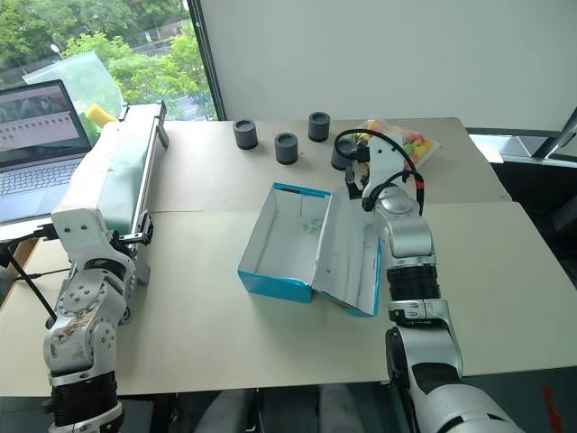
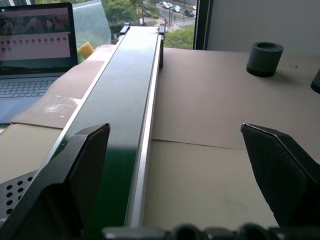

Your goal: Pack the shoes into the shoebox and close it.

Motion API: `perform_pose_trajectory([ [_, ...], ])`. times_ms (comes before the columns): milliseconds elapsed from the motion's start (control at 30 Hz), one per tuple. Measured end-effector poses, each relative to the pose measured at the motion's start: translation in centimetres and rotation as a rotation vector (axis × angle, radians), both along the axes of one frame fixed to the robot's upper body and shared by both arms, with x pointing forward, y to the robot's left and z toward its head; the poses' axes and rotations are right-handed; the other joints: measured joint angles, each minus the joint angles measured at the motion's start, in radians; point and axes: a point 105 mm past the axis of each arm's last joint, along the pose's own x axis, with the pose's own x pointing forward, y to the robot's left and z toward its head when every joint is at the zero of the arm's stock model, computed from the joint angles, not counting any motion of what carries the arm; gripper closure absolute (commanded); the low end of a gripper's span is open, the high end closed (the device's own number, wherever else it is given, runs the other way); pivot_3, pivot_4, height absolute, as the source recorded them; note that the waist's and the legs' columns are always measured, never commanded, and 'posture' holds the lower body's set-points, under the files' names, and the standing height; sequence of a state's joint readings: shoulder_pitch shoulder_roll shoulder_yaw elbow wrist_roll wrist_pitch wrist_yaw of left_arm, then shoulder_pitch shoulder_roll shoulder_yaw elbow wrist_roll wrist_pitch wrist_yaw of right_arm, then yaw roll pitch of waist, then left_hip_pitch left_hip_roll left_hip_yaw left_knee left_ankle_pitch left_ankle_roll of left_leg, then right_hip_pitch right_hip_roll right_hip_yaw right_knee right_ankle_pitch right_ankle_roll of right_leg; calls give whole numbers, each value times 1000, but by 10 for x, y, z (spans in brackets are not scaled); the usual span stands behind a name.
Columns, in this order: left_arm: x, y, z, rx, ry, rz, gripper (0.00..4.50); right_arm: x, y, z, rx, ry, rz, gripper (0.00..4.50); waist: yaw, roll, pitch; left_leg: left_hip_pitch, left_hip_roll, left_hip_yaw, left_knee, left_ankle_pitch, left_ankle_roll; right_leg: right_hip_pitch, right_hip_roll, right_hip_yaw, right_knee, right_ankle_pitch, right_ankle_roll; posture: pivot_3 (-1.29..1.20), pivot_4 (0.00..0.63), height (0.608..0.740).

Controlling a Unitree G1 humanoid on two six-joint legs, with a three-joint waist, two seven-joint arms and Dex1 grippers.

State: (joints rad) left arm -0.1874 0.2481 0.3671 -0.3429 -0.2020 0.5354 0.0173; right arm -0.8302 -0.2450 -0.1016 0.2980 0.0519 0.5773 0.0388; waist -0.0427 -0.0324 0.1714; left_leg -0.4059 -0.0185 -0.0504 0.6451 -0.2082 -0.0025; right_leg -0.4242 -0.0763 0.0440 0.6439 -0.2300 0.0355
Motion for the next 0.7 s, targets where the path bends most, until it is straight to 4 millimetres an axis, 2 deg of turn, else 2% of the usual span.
perform_pose_trajectory([
  [67, 0, 0, 0, 2, 2, 2, 0, 0, 1, 0, -1, 0, 3, 85, 0, 0, 0, 0, 0, 0, 0, 0, 0, 0, 0, 0, 0, 0, 0, 0, 150, 740],
  [133, 0, 3, -4, -4, 18, 19, 0, -1, 14, 1, -14, 0, 91, 85, -2, 0, 0, 0, 0, 0, 0, 0, 0, 0, 0, 0, 0, 0, 0, 0, 150, 740],
  [167, -1, 5, -6, -8, 26, 26, 0, -5, 30, 4, -24, -8, 189, 85, -5, 0, 0, 0, 0, 0, 0, 0, 0, 0, 1, 0, 0, 0, 0, 0, 150, 740],
  [200, -3, 6, -11, -10, 41, 32, 0, -16, 58, 12, -18, -25, 367, 85, -10, 0, 0, 0, 1, 0, 0, 0, 0, -1, 1, 1, 0, 0, 0, 0, 150, 740],
  [267, -6, 7, -17, -18, 63, 35, 0, -44, 107, 27, 1, -50, 675, 85, -19, 0, 0, 0, 1, -2, -1, 0, 0, -1, 1, 0, 0, 0, 0, 0, 150, 740],
  [333, -11, 14, -23, -22, 88, 56, 0, -90, 151, 39, 13, -51, 1027, 85, -20, 0, 0, 0, 1, -5, -2, 0, 0, 0, 1, -1, 1, 0, 0, 0, 150, 740],
  [400, -19, 30, -24, -23, 96, 97, 0, -131, 176, 42, 5, -32, 1304, 85, -16, 0, 0, 0, 1, -7, -1, 0, 0, 0, 0, -2, -1, 0, 0, 0, 150, 740],
  [500, -25, 46, -20, -27, 97, 136, 0, -153, 190, 27, -48, 44, 1468, 85, 1, 0, 0, 3, 0, -8, 0, 0, 0, 3, -1, -2, -1, 0, 0, 0, 150, 740],
  [600, -29, 51, -23, -17, 132, 127, 0, -157, 197, 16, -83, 79, 1475, 85, 8, 0, 0, 4, 0, -7, 0, 0, 0, 3, 0, -2, 0, 0, 0, 0, 150, 740],
  [700, -32, 54, -28, -22, 189, 102, 0, -150, 196, 5, -112, 97, 1405, 85, 8, -1, -1, 3, 0, -7, 0, 0, 0, 1, 0, -2, 0, 0, 0, 0, 150, 740],
])
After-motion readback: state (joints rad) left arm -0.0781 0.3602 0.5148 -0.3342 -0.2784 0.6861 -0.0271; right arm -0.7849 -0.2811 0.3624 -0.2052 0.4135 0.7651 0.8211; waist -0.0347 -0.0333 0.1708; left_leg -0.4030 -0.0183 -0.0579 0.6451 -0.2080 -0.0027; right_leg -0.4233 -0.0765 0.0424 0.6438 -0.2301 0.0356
